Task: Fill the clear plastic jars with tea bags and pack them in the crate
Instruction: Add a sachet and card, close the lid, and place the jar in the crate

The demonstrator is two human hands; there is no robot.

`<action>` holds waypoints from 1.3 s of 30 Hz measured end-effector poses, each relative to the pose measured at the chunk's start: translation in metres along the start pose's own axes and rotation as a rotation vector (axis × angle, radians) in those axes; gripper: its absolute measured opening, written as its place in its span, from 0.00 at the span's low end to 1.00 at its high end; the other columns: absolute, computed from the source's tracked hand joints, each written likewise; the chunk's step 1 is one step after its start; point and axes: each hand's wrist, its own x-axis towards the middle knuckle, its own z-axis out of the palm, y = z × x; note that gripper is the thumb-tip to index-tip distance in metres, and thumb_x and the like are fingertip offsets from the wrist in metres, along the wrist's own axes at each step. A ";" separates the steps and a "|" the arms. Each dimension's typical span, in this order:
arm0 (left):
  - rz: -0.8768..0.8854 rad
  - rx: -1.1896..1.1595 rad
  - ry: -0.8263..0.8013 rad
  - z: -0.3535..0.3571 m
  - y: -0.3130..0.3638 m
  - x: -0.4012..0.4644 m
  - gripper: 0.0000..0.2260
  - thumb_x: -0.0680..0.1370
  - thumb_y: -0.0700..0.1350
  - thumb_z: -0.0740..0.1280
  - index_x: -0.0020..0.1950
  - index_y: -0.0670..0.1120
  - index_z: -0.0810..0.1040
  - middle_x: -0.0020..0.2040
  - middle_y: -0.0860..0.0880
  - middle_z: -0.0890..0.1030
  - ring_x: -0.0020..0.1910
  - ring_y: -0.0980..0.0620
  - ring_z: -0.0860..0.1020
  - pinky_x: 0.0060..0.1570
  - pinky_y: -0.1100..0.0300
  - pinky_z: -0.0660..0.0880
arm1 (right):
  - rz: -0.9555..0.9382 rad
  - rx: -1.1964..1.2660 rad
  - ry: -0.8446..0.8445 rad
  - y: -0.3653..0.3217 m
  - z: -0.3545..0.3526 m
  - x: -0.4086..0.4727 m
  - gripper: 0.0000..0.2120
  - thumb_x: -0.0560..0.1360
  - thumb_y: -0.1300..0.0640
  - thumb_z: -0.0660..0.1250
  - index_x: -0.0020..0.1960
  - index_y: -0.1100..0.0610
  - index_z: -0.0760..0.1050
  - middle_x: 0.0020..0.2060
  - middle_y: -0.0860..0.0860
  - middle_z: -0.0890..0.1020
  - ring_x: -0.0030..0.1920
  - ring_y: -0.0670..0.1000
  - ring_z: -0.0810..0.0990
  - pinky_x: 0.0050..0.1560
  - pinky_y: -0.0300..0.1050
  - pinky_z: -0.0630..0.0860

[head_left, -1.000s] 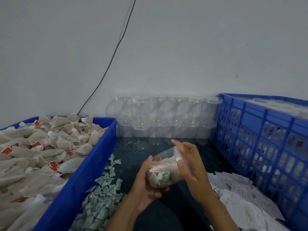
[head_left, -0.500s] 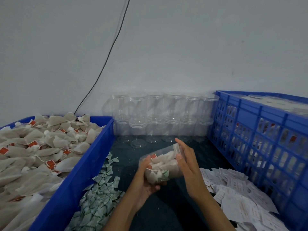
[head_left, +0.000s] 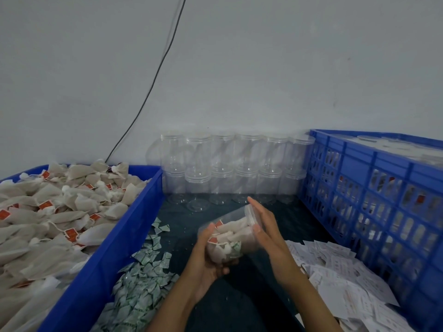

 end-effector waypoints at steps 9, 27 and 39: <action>0.118 0.078 0.076 -0.005 0.000 0.001 0.26 0.69 0.59 0.66 0.63 0.49 0.73 0.55 0.40 0.82 0.40 0.47 0.82 0.29 0.60 0.73 | 0.234 0.248 -0.025 0.009 0.001 -0.005 0.18 0.81 0.47 0.55 0.67 0.53 0.70 0.60 0.46 0.78 0.62 0.43 0.77 0.63 0.41 0.73; 0.037 0.030 0.067 -0.008 -0.003 0.005 0.28 0.71 0.62 0.62 0.59 0.41 0.78 0.45 0.40 0.83 0.34 0.47 0.79 0.27 0.62 0.70 | 0.106 0.068 0.046 0.008 0.001 -0.007 0.28 0.70 0.46 0.70 0.68 0.40 0.65 0.62 0.43 0.70 0.55 0.35 0.76 0.45 0.31 0.76; 0.223 0.115 0.160 0.000 -0.007 0.004 0.31 0.62 0.64 0.73 0.61 0.51 0.72 0.53 0.41 0.82 0.39 0.47 0.83 0.29 0.58 0.74 | 0.060 -0.104 0.153 0.018 0.006 -0.007 0.20 0.76 0.34 0.55 0.65 0.37 0.67 0.59 0.37 0.70 0.58 0.33 0.72 0.53 0.29 0.70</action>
